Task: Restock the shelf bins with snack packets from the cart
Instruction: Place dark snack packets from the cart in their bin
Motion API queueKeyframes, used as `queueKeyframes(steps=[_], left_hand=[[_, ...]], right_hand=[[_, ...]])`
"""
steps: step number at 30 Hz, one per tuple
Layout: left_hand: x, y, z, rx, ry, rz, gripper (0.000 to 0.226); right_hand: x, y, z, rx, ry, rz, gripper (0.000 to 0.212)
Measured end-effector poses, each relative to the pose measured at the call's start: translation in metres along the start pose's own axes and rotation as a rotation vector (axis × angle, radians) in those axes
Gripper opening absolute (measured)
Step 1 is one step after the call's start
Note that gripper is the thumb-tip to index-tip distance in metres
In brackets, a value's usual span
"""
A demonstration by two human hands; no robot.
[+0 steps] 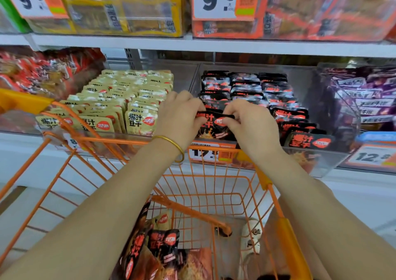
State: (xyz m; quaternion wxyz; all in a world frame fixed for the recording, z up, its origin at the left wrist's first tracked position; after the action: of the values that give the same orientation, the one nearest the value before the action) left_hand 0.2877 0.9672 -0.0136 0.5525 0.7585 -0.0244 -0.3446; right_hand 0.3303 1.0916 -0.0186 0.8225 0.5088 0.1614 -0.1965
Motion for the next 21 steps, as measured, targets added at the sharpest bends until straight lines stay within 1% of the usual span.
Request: queueKeyframes(steps=[2,4,6,8,10,12,13,14,15,16,18,19,20,21], left_hand=[[0.006,-0.007,0.004,-0.019,0.001,0.0,0.023],[0.012,-0.017,0.005,-0.059,0.004,0.041,0.022],[0.017,-0.024,0.004,-0.055,-0.002,0.066,0.019],[0.019,-0.022,0.006,-0.021,-0.02,0.031,0.017],[0.028,-0.01,0.01,0.037,-0.036,-0.08,0.02],[0.048,0.009,0.021,0.127,-0.004,-0.197,0.019],[0.06,0.015,0.028,0.16,0.018,-0.213,0.015],[0.072,0.014,0.037,0.187,0.054,-0.178,0.009],[0.083,0.008,0.049,0.216,0.105,-0.091,0.004],[0.093,-0.002,0.059,0.236,0.164,0.031,0.006],[0.111,-0.029,0.077,0.258,0.282,0.331,0.01],[0.117,-0.043,0.08,0.27,0.317,0.465,0.011],[0.124,-0.052,0.081,0.271,0.333,0.57,0.014],[0.129,-0.059,0.08,0.256,0.332,0.657,0.018]], right_hand=[[0.001,-0.012,-0.001,0.103,0.002,0.061,0.019],[0.003,-0.022,-0.001,0.191,0.013,0.108,0.018],[0.005,-0.028,-0.001,0.26,0.02,0.13,0.018],[0.006,-0.029,0.0,0.298,0.033,0.125,0.019],[0.014,-0.019,0.007,0.244,0.07,0.034,0.019],[0.029,-0.001,0.02,0.101,0.143,-0.118,0.023],[0.037,0.003,0.03,0.063,0.2,-0.157,0.023],[0.045,-0.005,0.041,0.068,0.255,-0.11,0.022],[0.053,-0.026,0.05,0.104,0.297,0.031,0.018],[0.063,-0.057,0.054,0.141,0.309,0.252,0.015],[0.094,-0.12,0.053,0.165,0.298,0.737,0.016],[0.108,-0.143,0.05,0.163,0.28,0.922,0.02],[0.122,-0.162,0.051,0.171,0.278,1.06,0.026],[0.134,-0.178,0.05,0.187,0.273,1.161,0.032]])
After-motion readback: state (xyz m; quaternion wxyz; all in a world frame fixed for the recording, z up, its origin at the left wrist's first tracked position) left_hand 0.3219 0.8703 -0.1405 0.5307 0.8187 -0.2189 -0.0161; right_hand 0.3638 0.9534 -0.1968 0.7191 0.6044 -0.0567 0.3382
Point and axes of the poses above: each hand's wrist, its own x-axis away from the middle knuckle, its own y-axis out of the back of the hand, z = x × y, the point moved 9 cm from there along -x, towards the middle knuckle, and after that the axes turned 3 degrees about -y, right-handed, at the moved point
